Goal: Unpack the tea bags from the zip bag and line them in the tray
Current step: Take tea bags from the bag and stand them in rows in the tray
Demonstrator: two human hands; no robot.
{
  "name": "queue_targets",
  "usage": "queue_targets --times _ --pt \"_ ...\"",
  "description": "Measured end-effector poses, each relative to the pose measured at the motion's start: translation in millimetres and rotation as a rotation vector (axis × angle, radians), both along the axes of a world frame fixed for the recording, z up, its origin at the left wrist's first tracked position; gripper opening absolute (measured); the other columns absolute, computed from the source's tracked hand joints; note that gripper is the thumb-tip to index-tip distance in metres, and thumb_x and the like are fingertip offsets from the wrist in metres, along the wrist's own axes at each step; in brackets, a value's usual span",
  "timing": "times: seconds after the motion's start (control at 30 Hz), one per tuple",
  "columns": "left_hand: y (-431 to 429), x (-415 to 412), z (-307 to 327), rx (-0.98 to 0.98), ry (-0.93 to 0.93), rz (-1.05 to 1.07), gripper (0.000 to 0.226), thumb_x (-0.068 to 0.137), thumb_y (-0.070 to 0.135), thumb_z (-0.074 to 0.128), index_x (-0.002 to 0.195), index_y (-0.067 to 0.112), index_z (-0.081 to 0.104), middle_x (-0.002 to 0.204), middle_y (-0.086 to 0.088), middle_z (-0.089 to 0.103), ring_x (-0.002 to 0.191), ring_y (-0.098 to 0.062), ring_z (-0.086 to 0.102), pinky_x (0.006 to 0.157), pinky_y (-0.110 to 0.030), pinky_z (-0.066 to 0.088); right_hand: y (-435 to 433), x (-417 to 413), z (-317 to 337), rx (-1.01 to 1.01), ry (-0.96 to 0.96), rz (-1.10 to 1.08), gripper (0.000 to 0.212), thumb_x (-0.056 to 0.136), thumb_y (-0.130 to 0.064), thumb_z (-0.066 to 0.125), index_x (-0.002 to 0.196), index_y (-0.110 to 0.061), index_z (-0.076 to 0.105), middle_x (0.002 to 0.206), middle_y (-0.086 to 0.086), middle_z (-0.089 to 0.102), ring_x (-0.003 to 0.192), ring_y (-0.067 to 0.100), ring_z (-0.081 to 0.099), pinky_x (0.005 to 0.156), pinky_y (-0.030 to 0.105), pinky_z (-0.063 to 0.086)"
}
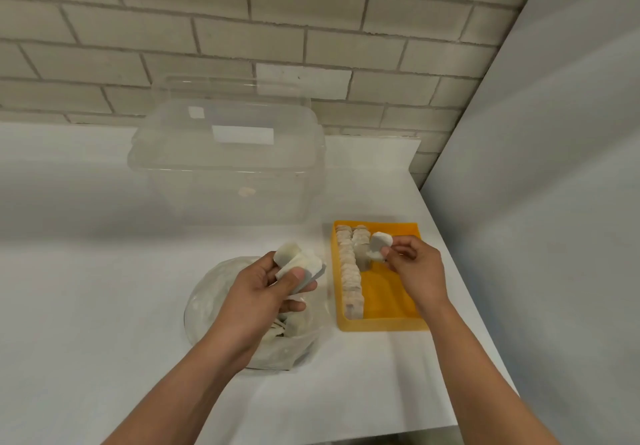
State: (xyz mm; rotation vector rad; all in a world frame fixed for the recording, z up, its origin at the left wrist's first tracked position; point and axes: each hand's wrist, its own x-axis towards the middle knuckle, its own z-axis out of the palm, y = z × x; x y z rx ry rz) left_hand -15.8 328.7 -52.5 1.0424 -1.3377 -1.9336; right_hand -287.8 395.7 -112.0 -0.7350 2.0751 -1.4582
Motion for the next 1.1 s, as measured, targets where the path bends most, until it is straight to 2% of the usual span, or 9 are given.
queue_targets --times 0.1,0.2,0.3,0.4,0.47,0.57,0.73,0.93,1.1 --pt "0 -1 0 0.020 0.032 -0.002 0.024 0.104 0.011 0.059 0.125 0.016 0.069 0.119 -0.003 0.078 0.110 -0.019 0.075 0.089 -0.027 0.060 -7 -11 -19 0.127 0.020 0.060 0.013 0.087 -0.014 0.081 0.095 -0.021 0.073 0.092 0.000 0.076 0.088 0.023 0.075 0.085 0.045 0.062" --pt "1 -3 1 0.049 0.073 0.019 0.024 0.104 0.009 0.058 0.124 0.012 0.069 0.119 -0.005 0.077 0.111 -0.021 0.075 0.091 -0.023 0.060 -13 -13 -30 0.194 0.002 0.115 0.013 0.086 -0.011 0.081 0.095 -0.017 0.073 0.090 0.002 0.077 0.085 0.031 0.075 0.084 0.049 0.062" --pt "2 -3 0 0.068 0.083 0.024 0.024 0.103 0.009 0.059 0.125 0.010 0.068 0.118 -0.006 0.077 0.110 -0.023 0.075 0.091 -0.024 0.060 -17 -13 -37 0.231 0.034 0.128 0.015 0.083 -0.013 0.084 0.093 -0.018 0.074 0.089 0.001 0.077 0.083 0.028 0.075 0.084 0.048 0.062" --pt "2 -3 0 0.069 0.072 0.026 0.024 0.103 0.010 0.059 0.126 0.011 0.068 0.119 -0.006 0.077 0.109 -0.024 0.075 0.090 -0.025 0.060 -19 -12 -41 0.297 0.188 0.142 0.023 0.078 -0.025 0.088 0.097 -0.023 0.074 0.091 -0.007 0.074 0.090 0.014 0.071 0.084 0.031 0.058" --pt "2 -4 1 0.085 0.088 0.033 0.024 0.103 0.009 0.059 0.126 0.011 0.067 0.119 -0.005 0.077 0.109 -0.023 0.075 0.089 -0.024 0.060 -18 -11 -39 0.367 0.250 0.153 0.038 0.075 -0.034 0.090 0.106 -0.022 0.072 0.093 -0.008 0.070 0.091 0.012 0.067 0.080 0.023 0.051" --pt "2 -5 3 0.107 0.108 0.049 0.023 0.103 0.007 0.059 0.123 0.010 0.068 0.117 -0.006 0.078 0.108 -0.023 0.076 0.087 -0.022 0.060 -17 -11 -38 0.463 0.273 0.209 0.050 0.072 -0.044 0.090 0.113 -0.021 0.073 0.093 -0.006 0.071 0.090 0.011 0.066 0.078 0.024 0.049" --pt "2 -4 5 0.123 0.126 0.050 0.022 0.103 0.006 0.058 0.122 0.010 0.069 0.118 -0.006 0.078 0.109 -0.024 0.075 0.089 -0.024 0.060 -22 -10 -38 0.522 0.340 0.272 0.043 0.070 -0.044 0.091 0.103 -0.022 0.074 0.083 -0.007 0.069 0.079 0.011 0.064 0.069 0.025 0.050" --pt "2 -2 5 0.139 0.136 0.054 0.022 0.103 0.006 0.058 0.122 0.008 0.069 0.118 -0.007 0.078 0.109 -0.025 0.075 0.086 -0.023 0.061 -26 -10 -42 0.466 0.385 0.190 0.045 0.069 -0.043 0.092 0.102 -0.020 0.074 0.085 -0.006 0.072 0.083 0.015 0.068 0.077 0.033 0.057" --pt "2 1 4 0.164 0.141 0.057 0.023 0.103 0.002 0.057 0.122 0.007 0.068 0.119 -0.007 0.077 0.110 -0.027 0.075 0.093 -0.027 0.060 -29 -8 -41 0.490 0.413 0.192 0.037 0.071 -0.046 0.090 0.096 -0.025 0.073 0.083 -0.008 0.071 0.085 0.017 0.069 0.076 0.036 0.058"
